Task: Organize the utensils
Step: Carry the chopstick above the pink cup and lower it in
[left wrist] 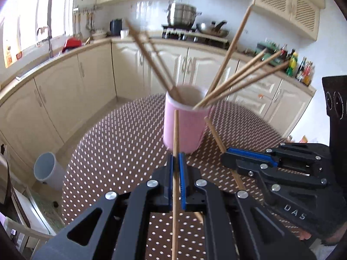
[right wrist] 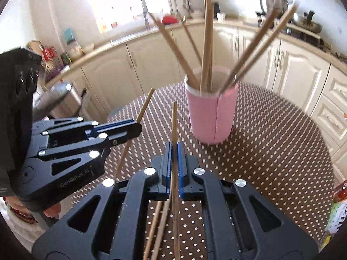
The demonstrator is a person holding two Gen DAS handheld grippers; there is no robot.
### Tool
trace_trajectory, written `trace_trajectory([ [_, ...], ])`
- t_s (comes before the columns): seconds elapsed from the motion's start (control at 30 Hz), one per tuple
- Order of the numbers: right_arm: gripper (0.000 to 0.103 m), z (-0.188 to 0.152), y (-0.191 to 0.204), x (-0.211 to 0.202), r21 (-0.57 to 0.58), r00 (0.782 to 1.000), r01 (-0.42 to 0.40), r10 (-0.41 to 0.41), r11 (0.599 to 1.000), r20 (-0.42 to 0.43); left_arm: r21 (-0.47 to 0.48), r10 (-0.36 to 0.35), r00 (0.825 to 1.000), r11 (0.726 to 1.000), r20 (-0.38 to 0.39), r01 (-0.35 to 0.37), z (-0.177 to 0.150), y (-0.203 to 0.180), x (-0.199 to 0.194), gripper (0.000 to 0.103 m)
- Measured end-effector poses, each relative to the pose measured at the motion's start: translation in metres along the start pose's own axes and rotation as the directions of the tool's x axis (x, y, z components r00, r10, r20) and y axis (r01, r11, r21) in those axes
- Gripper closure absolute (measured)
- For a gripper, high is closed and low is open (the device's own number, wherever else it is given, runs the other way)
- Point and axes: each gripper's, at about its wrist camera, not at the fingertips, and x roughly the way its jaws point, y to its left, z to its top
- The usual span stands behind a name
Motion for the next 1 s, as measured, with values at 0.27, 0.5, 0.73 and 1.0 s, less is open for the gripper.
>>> trace_trajectory([
  [0.27,0.097,0.020,0.027,-0.058,-0.030,0.986,0.016,-0.010,0.999,0.164,0.013,-0.030,0.992,1.000,0.120,0.029,0.013,-0.018,-0.057,0.097],
  [0.5,0.097,0.025,0.027,-0.083,-0.022,0.967,0.045,-0.038,0.999,0.251,0.007,-0.042,0.985,0.999,0.165,0.042,0.018,-0.024,-0.077,0.098],
  [0.73,0.097,0.037,0.001,-0.118,0.038,0.926,0.095,-0.102,0.995,0.364,0.002,-0.045,0.974,0.999,0.220,0.046,0.044,-0.021,-0.082,0.098],
  [1.0,0.097,0.060,-0.035,-0.129,0.100,0.885,0.148,-0.177,0.984,0.431,-0.018,-0.026,0.956,0.999,0.291,0.033,0.081,-0.017,-0.082,0.098],
])
